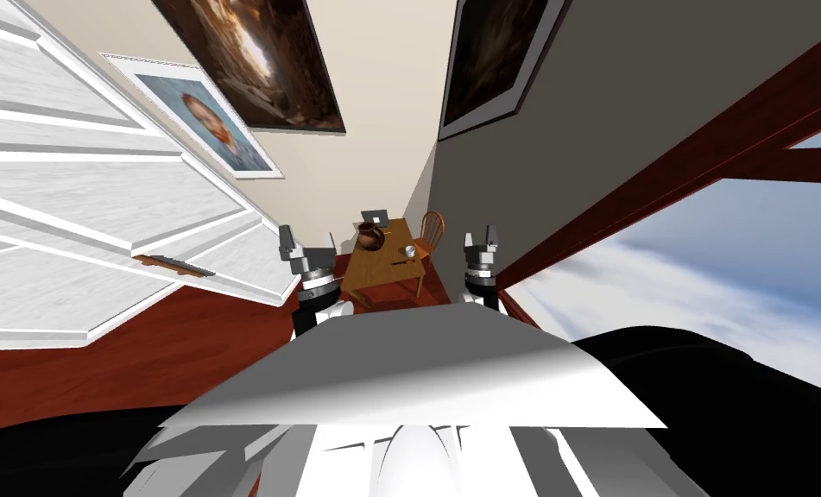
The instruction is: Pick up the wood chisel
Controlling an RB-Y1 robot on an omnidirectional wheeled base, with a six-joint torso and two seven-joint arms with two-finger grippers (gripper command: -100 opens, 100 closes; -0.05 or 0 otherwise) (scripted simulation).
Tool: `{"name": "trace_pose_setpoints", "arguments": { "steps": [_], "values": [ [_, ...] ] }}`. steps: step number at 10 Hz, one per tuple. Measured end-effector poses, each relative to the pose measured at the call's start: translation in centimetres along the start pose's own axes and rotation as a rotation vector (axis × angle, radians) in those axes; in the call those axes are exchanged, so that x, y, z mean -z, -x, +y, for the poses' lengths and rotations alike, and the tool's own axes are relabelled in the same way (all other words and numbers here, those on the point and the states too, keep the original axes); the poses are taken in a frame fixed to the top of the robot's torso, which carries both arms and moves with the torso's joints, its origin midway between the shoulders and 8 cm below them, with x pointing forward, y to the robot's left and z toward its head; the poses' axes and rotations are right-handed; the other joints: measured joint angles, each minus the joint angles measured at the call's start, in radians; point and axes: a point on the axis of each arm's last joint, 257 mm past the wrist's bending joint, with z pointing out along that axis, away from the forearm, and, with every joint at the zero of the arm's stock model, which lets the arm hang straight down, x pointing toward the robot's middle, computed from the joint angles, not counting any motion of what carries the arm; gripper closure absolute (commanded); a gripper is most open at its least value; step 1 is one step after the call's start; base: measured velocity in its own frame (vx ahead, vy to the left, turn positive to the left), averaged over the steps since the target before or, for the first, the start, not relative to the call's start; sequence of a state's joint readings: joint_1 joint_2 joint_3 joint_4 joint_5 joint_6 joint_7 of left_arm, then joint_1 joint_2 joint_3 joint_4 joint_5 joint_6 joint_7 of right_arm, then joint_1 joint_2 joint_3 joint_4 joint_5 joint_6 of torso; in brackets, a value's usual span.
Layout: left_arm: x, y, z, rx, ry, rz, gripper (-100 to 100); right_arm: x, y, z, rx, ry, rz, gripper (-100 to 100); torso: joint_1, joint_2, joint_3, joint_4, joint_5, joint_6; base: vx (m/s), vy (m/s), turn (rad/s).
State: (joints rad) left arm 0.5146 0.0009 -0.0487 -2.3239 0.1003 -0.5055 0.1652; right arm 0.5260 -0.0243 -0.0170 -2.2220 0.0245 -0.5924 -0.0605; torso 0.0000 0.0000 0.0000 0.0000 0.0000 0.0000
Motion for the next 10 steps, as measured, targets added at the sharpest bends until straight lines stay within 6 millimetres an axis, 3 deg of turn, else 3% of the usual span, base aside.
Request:
{"name": "trace_pose_setpoints", "arguments": {
  "steps": [6, 10],
  "values": [
    [0.0, 0.0, 0.0, 0.0, 0.0, 0.0, 0, 0.9, -0.7, -3.7, 0.141, -0.075, 0.137, -100, -0.005, 0.009, 0.005, 0.002, -0.001, 0.0, -0.127, -0.056, 0.051],
    [0.0, 0.0, 0.0, 0.0, 0.0, 0.0, 0, 2.9, -0.5, -8.8, 0.288, -0.171, 0.245, -100, -0.004, 0.009, 0.005, 0.002, -0.001, 0.0, -0.144, -0.046, 0.15]
  ]
}}
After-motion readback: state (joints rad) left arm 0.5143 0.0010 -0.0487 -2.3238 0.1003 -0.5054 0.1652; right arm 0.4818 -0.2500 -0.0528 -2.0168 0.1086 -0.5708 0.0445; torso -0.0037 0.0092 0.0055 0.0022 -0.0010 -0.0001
